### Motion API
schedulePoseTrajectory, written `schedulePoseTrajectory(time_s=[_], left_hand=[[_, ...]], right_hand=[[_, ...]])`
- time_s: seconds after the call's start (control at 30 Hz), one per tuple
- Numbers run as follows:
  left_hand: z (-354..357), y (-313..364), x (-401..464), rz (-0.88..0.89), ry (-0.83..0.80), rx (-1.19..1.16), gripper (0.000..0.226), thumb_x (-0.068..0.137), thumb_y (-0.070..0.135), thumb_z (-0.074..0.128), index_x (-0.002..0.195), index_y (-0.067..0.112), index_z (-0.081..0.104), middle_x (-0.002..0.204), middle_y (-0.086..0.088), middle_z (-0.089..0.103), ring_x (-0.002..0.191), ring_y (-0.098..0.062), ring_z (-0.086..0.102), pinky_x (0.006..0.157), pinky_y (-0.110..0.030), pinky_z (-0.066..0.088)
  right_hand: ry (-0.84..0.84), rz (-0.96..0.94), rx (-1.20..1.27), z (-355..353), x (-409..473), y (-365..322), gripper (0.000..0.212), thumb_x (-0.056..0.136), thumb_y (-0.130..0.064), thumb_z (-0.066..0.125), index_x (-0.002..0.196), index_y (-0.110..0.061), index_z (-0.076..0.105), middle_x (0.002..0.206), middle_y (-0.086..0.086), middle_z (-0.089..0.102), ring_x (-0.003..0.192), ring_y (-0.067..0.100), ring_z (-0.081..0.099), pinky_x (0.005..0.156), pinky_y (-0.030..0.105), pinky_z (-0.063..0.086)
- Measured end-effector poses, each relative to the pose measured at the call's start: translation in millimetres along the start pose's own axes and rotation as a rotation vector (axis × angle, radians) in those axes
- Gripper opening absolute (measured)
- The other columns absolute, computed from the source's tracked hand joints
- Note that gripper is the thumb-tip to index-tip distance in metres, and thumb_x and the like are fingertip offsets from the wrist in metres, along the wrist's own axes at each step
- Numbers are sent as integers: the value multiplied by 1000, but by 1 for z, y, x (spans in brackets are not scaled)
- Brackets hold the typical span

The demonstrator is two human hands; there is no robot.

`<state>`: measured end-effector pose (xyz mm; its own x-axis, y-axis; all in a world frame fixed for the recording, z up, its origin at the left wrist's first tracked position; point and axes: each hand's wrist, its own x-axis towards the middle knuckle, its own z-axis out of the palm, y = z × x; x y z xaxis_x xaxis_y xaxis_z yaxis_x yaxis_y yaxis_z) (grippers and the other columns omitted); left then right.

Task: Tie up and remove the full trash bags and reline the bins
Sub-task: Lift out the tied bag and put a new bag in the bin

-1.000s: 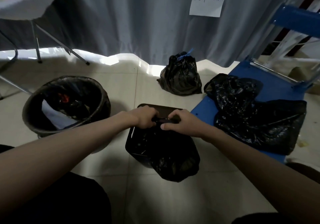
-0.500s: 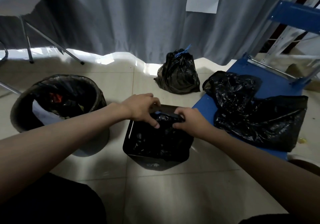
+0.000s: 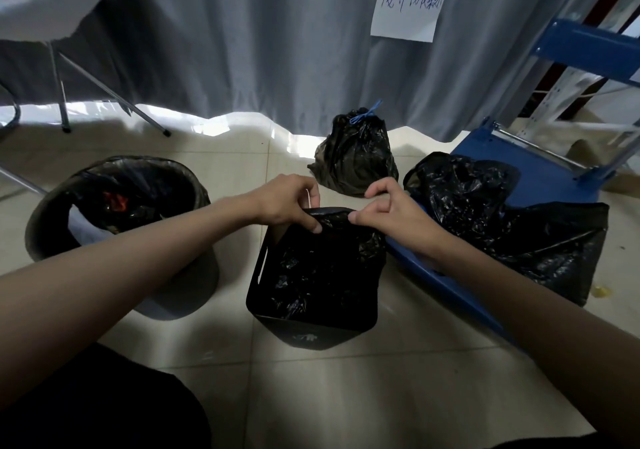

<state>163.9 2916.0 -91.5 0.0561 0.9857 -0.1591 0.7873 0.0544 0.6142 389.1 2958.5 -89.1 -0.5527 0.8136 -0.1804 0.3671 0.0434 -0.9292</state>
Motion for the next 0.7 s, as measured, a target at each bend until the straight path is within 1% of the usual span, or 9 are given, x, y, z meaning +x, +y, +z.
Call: schedulePoseTrajectory(time_s=[0.1, 0.23, 0.3, 0.37, 0.43, 0.5, 0.57, 0.63, 0.7], left_hand=[[-10, 0, -4, -58, -186, -248, 41, 69, 31, 87, 97, 11, 64, 68, 2, 61, 59, -10, 57, 64, -26, 42], [-15, 4, -5, -64, -262, -386, 38, 81, 34, 78, 103, 6, 63, 72, 0, 62, 67, -10, 59, 73, -22, 47], [-12, 4, -3, -62, -263, -420, 27, 84, 26, 77, 95, 10, 58, 74, -1, 60, 69, -13, 56, 73, -24, 45], [-7, 4, 3, -37, -234, -411, 24, 83, 11, 74, 86, 15, 51, 77, -3, 56, 71, -14, 52, 70, -25, 42], [-3, 7, 11, 43, -175, -233, 25, 82, 2, 69, 81, 17, 49, 81, -3, 55, 68, -8, 51, 64, -15, 41], [2, 12, 22, 140, -105, 36, 22, 81, -2, 64, 78, 18, 56, 85, 0, 56, 74, -9, 54, 63, -11, 40], [7, 15, 32, 186, -27, 263, 18, 82, 2, 62, 82, 19, 66, 93, 1, 54, 88, -18, 56, 76, -22, 44], [11, 19, 37, 161, 33, 442, 12, 86, 16, 65, 96, 23, 69, 103, 1, 49, 96, -22, 57, 81, -30, 43], [16, 20, 40, 128, 32, 604, 27, 90, 32, 62, 115, 23, 65, 116, -4, 49, 106, -26, 57, 85, -34, 42]], right_hand=[[-82, 140, 190, -10, -6, -6, 32, 89, -18, 71, 111, -15, 49, 84, 11, 72, 73, 12, 64, 68, 21, 50], [-158, 207, 182, -22, -3, 1, 21, 89, -4, 64, 100, -17, 51, 78, 4, 66, 69, 13, 56, 60, 20, 43], [-131, 161, 67, -25, 1, 10, 23, 86, 3, 63, 93, -16, 51, 74, 3, 60, 70, 13, 53, 67, 20, 43], [-65, 42, -225, -27, 5, 18, 27, 82, 8, 62, 82, -17, 53, 72, -1, 51, 70, 11, 48, 67, 18, 41], [-5, -72, -564, -28, 10, 26, 33, 79, 9, 59, 72, -22, 57, 79, -2, 56, 76, 13, 53, 68, 20, 43], [69, -119, -755, -26, 14, 32, 35, 80, 8, 56, 70, -25, 63, 87, -1, 56, 83, 18, 58, 76, 30, 49], [149, -120, -816, -23, 16, 33, 31, 85, 4, 56, 80, -23, 70, 91, -3, 50, 88, 21, 58, 80, 38, 51], [180, -96, -861, -18, 17, 33, 27, 89, 1, 56, 97, -20, 71, 102, 0, 47, 96, 25, 57, 84, 40, 51], [132, -11, -915, -15, 21, 35, 32, 90, -1, 57, 116, -18, 66, 117, 7, 45, 108, 30, 54, 91, 42, 49]])
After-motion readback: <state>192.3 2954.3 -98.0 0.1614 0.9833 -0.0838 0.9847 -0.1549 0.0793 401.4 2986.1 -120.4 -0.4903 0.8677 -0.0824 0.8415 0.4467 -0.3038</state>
